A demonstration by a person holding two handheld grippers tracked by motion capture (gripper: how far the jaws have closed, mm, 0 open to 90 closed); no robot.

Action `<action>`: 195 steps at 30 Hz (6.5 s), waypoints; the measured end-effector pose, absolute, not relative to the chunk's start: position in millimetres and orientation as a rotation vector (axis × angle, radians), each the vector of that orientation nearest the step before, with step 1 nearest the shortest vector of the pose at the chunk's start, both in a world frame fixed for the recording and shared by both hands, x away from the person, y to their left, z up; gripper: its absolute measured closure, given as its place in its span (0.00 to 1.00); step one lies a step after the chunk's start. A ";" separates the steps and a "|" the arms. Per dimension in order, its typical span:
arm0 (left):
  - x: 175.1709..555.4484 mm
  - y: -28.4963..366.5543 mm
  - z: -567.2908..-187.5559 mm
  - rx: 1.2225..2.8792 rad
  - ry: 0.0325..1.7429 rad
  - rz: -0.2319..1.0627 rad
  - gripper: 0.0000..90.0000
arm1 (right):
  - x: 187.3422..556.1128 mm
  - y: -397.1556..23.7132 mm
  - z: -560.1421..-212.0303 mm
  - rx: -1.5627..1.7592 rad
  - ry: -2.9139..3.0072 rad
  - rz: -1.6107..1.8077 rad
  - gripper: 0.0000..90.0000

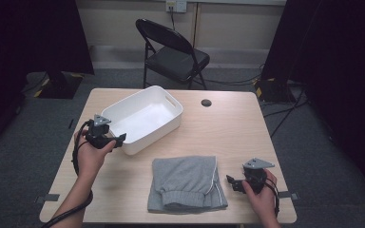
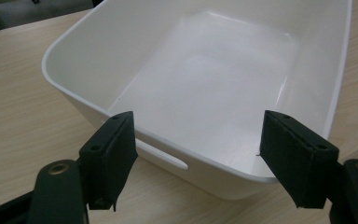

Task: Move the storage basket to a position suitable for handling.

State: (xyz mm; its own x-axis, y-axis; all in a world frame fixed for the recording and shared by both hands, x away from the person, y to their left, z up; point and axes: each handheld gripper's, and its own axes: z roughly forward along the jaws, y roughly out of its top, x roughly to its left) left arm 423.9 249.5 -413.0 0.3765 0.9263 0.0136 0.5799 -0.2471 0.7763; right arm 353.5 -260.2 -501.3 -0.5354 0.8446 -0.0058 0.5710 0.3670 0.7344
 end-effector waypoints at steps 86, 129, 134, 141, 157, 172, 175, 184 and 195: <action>451.0 218.7 -433.8 1.867 1.259 0.640 0.50 | 355.4 -258.2 -501.4 1.224 2.260 0.984 0.17; 473.9 192.9 -431.5 1.868 1.300 0.592 0.49 | 355.5 -258.1 -501.4 1.222 2.261 0.985 0.17; 463.5 199.5 -426.0 1.838 1.302 0.576 0.47 | 355.5 -258.1 -501.4 1.222 2.261 0.984 0.17; 452.9 199.2 -421.5 1.842 1.270 0.569 0.54 | 355.5 -258.0 -501.4 1.223 2.261 0.984 0.17; 461.4 192.8 -417.4 1.893 1.271 0.555 0.83 | 355.5 -258.0 -501.4 1.222 2.261 0.984 0.17; 472.2 194.9 -414.4 1.877 1.306 0.588 0.93 | 355.5 -258.1 -501.4 1.222 2.261 0.984 0.17; 474.9 193.7 -413.9 1.893 1.303 0.603 0.93 | 355.5 -258.1 -501.4 1.222 2.261 0.984 0.17; 480.9 192.3 -413.9 1.899 1.306 0.621 0.93 | 355.5 -258.1 -501.4 1.222 2.262 0.985 0.17; 478.9 193.8 -418.7 1.890 1.280 0.614 0.78 | 355.5 -258.1 -501.4 1.222 2.262 0.985 0.17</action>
